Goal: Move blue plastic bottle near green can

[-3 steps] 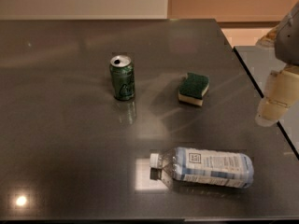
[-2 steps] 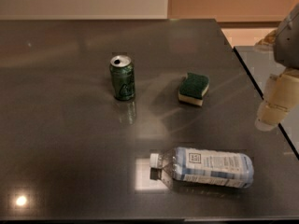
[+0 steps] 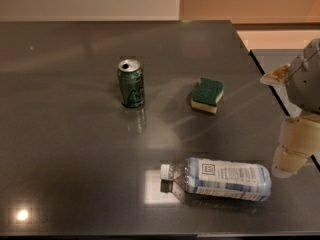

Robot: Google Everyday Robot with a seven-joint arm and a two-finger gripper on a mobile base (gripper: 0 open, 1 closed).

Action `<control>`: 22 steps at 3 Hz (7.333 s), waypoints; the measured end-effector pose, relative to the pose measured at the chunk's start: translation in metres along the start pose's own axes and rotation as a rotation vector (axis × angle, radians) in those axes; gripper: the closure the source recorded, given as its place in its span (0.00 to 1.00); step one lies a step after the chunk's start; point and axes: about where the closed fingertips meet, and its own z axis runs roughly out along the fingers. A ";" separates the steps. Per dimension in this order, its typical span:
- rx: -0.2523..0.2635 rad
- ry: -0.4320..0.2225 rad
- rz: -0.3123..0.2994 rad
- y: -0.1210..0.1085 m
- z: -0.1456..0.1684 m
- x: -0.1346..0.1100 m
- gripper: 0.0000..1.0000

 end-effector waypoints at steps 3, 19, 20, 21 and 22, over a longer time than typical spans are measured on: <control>-0.088 -0.064 -0.060 0.058 0.049 -0.007 0.00; -0.127 -0.151 0.049 -0.042 0.136 -0.198 0.59; -0.116 -0.159 0.060 -0.050 0.140 -0.200 0.36; -0.110 -0.175 0.064 -0.054 0.143 -0.199 0.12; -0.109 -0.173 0.061 -0.053 0.142 -0.200 0.00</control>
Offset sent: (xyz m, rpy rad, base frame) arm -0.0562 0.0293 -0.0629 0.0579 0.0940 0.0846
